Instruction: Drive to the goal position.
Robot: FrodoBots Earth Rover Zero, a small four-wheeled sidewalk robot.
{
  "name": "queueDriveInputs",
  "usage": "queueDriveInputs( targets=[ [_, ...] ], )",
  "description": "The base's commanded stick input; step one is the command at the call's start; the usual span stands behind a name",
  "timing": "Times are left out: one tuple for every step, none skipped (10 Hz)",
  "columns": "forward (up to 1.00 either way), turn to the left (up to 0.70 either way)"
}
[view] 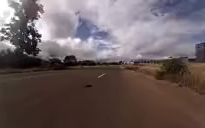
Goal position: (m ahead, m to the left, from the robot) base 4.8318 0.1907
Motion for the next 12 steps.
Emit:
queueDriveInputs(
  targets=[
    [0.7, 0.0],
    [0.7, 0.0],
    [0.7, 0.0],
    [0.7, 0.0],
    [0.7, 0.0],
    [0.7, 0.0],
    [0.7, 0.0],
    [0.7, 0.0],
    [0.7, 0.0],
    [0.7, 0.0],
    [0.7, -0.01],
    [0.7, -0.35]
  ],
)
